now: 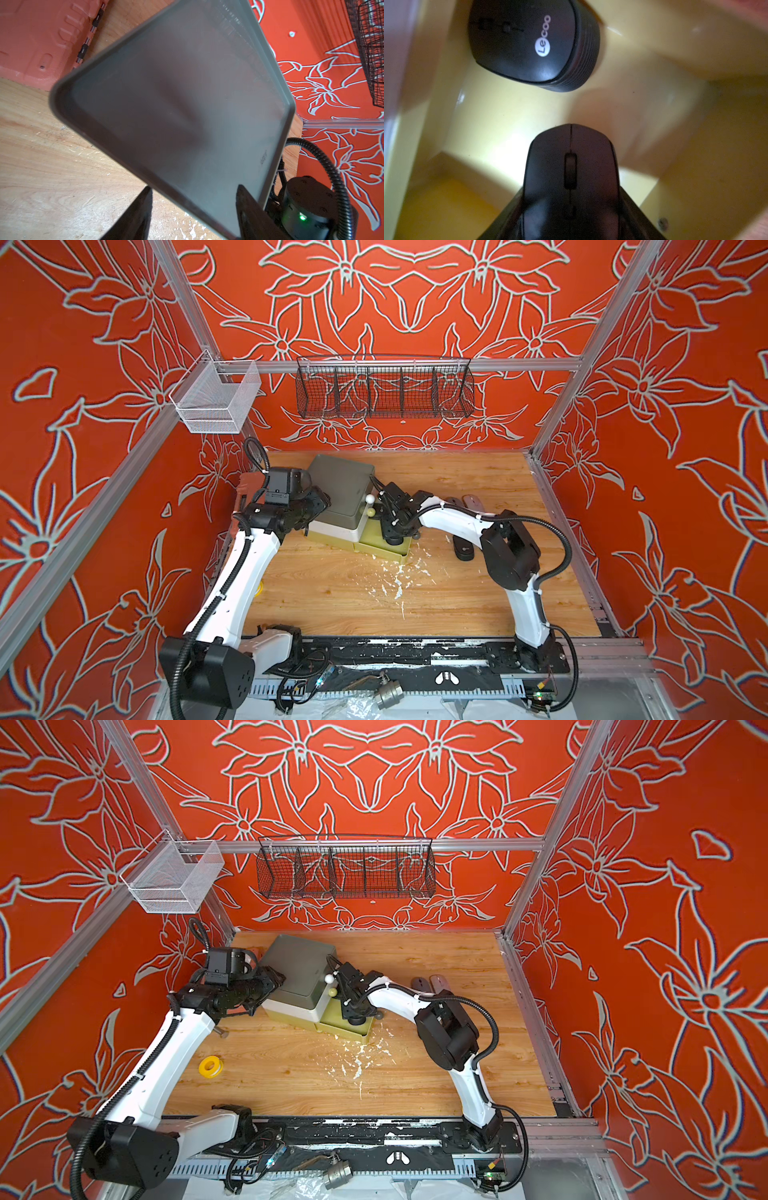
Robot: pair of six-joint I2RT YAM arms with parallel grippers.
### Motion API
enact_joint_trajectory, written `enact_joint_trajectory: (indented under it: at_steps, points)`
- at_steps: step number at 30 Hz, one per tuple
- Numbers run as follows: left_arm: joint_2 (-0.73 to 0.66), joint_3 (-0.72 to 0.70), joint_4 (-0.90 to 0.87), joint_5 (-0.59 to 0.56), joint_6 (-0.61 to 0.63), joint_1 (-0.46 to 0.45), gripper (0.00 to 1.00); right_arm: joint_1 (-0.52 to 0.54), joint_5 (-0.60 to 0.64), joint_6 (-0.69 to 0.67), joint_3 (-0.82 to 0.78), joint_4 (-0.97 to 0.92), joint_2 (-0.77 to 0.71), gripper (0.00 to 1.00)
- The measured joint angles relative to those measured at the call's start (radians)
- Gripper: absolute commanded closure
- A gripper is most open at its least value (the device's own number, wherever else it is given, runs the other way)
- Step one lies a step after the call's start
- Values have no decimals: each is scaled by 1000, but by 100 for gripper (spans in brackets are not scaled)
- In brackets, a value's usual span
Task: Take the mice out of the drawer
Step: Pick up the mouse from the drawer, then place the mouse at the center of the board.
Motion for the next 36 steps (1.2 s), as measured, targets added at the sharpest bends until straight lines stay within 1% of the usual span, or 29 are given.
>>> enact_joint_trajectory:
  at_steps: [13, 17, 21, 28, 36]
  points:
    - [-2, 27, -33, 31, 52, 0, 38, -37, -19, -7, -22, -8, -169, 42]
    - [-2, 47, -50, 46, 80, -7, 38, -82, -26, -34, -27, -21, -208, 42]
    - [-2, 69, -79, 55, 107, -41, 38, -164, -25, -77, -27, -42, -222, 42]
    - [1, 94, -99, 44, 133, -122, 38, -298, -1, -145, -30, -63, -183, 42]
    - [27, 139, -126, 10, 141, -195, 38, -348, 5, -191, -23, -58, -11, 43]
